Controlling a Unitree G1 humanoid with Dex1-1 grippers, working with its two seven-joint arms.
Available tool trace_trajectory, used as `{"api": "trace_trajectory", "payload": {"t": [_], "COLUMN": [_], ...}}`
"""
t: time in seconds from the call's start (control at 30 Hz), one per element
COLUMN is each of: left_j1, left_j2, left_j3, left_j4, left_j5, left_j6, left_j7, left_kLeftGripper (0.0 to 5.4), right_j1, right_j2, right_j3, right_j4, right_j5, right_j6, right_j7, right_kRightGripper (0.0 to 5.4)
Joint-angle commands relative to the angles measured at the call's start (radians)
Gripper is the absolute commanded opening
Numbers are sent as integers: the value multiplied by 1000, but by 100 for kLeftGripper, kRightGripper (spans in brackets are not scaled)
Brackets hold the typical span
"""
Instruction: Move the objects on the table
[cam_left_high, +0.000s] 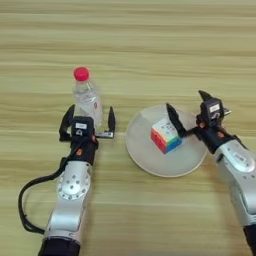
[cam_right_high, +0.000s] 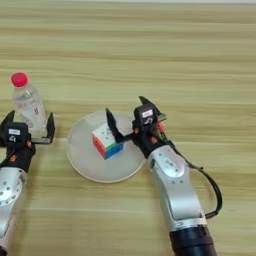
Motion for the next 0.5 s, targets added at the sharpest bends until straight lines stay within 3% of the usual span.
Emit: {"api": "trace_trajectory", "payload": {"t": [0.03,0.27,0.5], "left_j1": [-11,-8,-5], "left_j2": [1,13,30], "left_j3": [7,21,37], "left_j4": [13,11,-12], "left_j5": [0,-8,-20], "left_j6": [6,4,15], "left_j7": [4,-6,-24], "left_kLeftGripper": [540,540,540], "right_j1": [-25,-24,-9], "right_j2": [-12,-18,-7], "right_j3": [-63,-111,-114], "right_j4": [37,74,82], "right_j5": [20,23,16], "right_j6": [-24,-54,-65], "right_j7": [-23,-40,-55], "right_kRightGripper": [538,538,538]}}
